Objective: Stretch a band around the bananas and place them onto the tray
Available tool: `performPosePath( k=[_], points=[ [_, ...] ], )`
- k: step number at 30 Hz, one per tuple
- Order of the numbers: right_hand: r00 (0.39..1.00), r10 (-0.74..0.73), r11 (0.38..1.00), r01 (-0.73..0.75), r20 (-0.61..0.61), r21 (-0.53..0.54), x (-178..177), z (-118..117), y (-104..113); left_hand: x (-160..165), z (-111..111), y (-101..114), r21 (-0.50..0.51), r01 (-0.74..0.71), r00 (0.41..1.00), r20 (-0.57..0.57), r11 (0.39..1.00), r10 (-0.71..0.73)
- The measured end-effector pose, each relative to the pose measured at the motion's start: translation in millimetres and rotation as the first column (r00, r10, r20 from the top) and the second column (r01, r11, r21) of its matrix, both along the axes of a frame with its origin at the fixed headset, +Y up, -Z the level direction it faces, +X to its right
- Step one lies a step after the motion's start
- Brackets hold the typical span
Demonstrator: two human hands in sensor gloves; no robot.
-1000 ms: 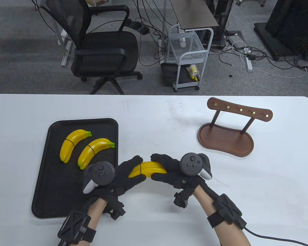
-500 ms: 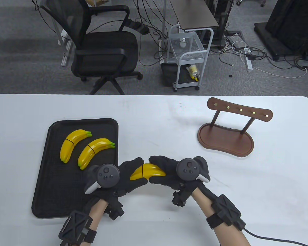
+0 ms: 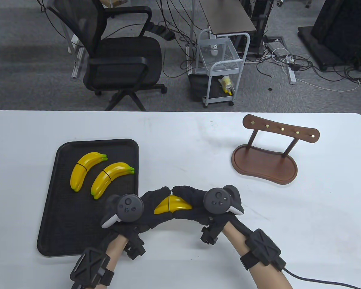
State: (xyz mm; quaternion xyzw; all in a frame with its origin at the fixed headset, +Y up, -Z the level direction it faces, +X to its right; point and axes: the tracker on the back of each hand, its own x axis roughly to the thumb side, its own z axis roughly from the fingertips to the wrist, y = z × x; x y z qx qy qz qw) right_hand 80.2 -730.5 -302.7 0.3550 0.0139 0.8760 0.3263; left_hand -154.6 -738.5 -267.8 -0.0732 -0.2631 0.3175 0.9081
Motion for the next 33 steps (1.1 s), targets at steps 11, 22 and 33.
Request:
performPosePath(
  k=[11,22,33],
  points=[
    [0.999,0.027,1.0,-0.028,0.031,0.003,-2.3,1.2,-0.2,-1.8,-1.7,2.8,0.016,0.016,0.999,-0.033,1.0,-0.016],
    [0.996,0.072,0.997,-0.074,0.049,0.036,-8.0,5.6,3.3,2.5,0.8,5.3,0.054,0.059,0.994,-0.09,0.997,-0.054],
    [0.988,0.129,0.987,-0.136,0.079,0.089,-13.9,11.4,6.4,6.0,2.6,5.8,0.071,0.075,0.992,-0.107,0.995,-0.067]
  ],
)
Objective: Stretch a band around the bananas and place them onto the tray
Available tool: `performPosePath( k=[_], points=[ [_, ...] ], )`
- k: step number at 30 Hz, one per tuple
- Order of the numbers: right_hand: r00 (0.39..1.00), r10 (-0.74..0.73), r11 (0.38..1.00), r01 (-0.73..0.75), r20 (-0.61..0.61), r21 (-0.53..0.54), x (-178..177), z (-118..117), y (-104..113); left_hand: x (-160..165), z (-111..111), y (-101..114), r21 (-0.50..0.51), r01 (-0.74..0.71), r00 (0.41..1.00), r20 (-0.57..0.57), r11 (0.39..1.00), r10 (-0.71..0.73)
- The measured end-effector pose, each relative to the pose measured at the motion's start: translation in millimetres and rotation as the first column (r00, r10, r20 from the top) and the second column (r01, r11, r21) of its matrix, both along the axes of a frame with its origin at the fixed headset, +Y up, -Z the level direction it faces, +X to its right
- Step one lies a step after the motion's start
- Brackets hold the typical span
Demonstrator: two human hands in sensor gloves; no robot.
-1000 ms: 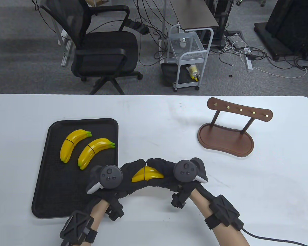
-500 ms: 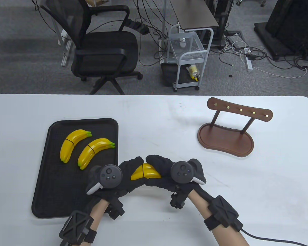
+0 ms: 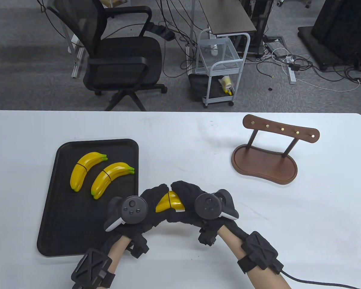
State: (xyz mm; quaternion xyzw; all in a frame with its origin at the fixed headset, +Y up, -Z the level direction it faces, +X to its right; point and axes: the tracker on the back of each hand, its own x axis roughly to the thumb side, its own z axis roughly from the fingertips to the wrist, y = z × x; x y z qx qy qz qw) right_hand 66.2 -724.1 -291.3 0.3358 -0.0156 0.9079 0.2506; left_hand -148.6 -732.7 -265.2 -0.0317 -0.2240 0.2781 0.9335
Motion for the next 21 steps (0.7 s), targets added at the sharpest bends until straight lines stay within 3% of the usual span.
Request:
performPosePath(
  k=[14,21],
  points=[
    [0.989,-0.134,0.987,0.128,-0.056,-0.092,14.2,-11.7,-4.1,-6.1,-3.5,-1.7,-0.033,-0.053,0.998,0.039,0.998,0.055],
    [0.992,-0.11,0.99,0.104,-0.06,-0.093,13.6,-11.9,-7.7,-11.8,-7.0,-5.3,-0.064,-0.077,0.997,0.011,0.995,0.078]
  ],
)
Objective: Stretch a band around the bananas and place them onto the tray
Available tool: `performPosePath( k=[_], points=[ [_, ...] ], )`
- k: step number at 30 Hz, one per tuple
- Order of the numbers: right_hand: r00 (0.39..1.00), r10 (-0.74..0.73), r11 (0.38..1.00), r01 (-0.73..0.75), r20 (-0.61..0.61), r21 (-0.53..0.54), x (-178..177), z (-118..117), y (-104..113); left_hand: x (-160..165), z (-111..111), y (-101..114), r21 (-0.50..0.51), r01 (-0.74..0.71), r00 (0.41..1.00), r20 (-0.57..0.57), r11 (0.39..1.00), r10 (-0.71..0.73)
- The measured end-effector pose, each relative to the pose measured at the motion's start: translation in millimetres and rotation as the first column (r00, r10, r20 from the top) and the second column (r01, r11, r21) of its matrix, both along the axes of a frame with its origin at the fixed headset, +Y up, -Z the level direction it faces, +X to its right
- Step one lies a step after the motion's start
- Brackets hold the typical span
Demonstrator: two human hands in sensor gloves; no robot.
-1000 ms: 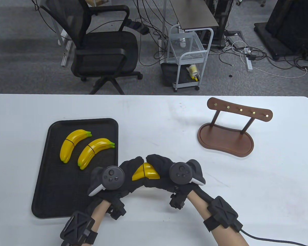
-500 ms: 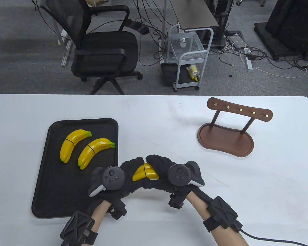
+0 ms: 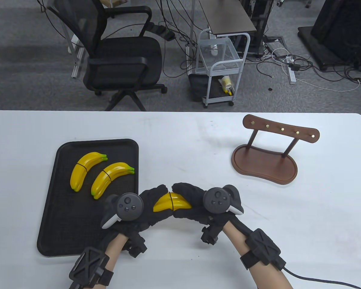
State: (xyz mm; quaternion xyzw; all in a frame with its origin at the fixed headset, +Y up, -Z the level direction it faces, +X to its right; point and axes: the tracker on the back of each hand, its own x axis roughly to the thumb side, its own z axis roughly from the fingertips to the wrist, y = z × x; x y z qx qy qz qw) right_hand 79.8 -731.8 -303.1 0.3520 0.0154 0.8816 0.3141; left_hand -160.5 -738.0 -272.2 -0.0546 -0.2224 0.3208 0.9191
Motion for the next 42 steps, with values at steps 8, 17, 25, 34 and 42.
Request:
performPosePath(
  k=[8,17,25,34,42],
  points=[
    [0.999,0.02,0.992,-0.025,0.04,0.124,-1.8,5.4,6.9,-11.1,-4.8,-2.7,-0.094,-0.093,0.995,-0.057,0.991,0.088],
    [0.996,0.06,0.965,-0.075,0.066,0.253,-6.6,12.3,12.7,-15.2,-9.6,-10.7,-0.271,-0.235,0.972,-0.078,0.933,0.222],
    [0.992,0.09,0.942,-0.114,0.09,0.315,-8.7,15.0,13.2,-12.3,-10.6,-13.6,-0.337,-0.243,0.969,-0.047,0.91,0.241],
    [0.991,0.084,0.942,-0.114,0.107,0.316,-7.9,14.4,13.7,-12.0,-10.7,-13.9,-0.337,-0.214,0.976,-0.035,0.917,0.215],
    [0.986,0.076,0.957,-0.114,0.148,0.268,-5.6,11.1,14.1,-12.1,-5.3,0.9,-0.149,-0.136,0.99,-0.049,0.979,0.13]
  ],
)
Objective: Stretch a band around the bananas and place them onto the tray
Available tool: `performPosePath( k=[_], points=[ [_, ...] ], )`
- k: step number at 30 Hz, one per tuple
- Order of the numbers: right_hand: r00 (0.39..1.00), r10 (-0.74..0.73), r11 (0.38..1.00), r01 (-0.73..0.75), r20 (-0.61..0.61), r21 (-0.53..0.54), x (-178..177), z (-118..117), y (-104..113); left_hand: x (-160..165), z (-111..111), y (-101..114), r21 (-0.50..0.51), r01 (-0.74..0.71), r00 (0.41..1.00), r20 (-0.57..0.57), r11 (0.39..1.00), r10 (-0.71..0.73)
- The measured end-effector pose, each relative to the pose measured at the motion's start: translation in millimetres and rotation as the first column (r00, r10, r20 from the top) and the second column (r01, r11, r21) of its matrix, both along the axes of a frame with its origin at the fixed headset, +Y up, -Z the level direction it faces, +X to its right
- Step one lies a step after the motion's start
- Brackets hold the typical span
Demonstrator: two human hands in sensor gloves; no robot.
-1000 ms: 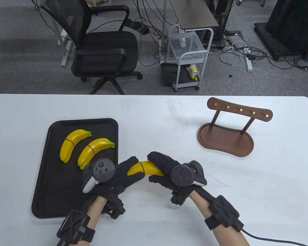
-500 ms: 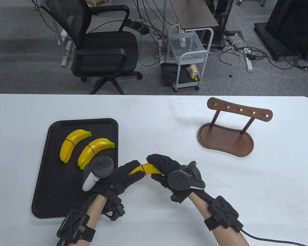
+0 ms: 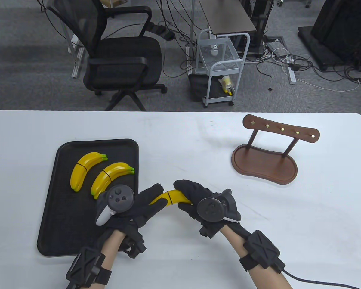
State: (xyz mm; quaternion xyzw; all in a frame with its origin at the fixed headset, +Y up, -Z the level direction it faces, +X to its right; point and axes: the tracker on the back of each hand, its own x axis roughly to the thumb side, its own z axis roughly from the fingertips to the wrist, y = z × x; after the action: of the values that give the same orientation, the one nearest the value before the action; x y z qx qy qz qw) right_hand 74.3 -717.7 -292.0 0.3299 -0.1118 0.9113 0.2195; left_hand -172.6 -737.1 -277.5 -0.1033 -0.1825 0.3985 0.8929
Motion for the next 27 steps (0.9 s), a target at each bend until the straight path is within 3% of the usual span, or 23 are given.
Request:
performPosePath(
  k=[4,11,19,27],
  points=[
    [0.999,-0.017,0.998,0.019,0.032,-0.057,1.2,-3.4,-1.9,3.8,5.9,9.1,0.143,0.078,0.997,-0.037,0.987,-0.074],
    [0.996,-0.048,0.986,0.061,0.081,-0.158,-0.1,-6.6,-8.4,15.9,14.9,15.7,0.292,0.264,0.964,-0.101,0.919,-0.245],
    [0.995,-0.063,0.975,0.078,0.078,-0.208,-2.7,-7.2,-14.6,29.2,20.0,12.0,0.371,0.462,0.887,-0.159,0.806,-0.434],
    [0.996,-0.069,0.967,0.081,0.056,-0.243,-3.8,-6.5,-18.6,29.7,19.8,11.3,0.359,0.453,0.891,-0.154,0.816,-0.427]
  ],
)
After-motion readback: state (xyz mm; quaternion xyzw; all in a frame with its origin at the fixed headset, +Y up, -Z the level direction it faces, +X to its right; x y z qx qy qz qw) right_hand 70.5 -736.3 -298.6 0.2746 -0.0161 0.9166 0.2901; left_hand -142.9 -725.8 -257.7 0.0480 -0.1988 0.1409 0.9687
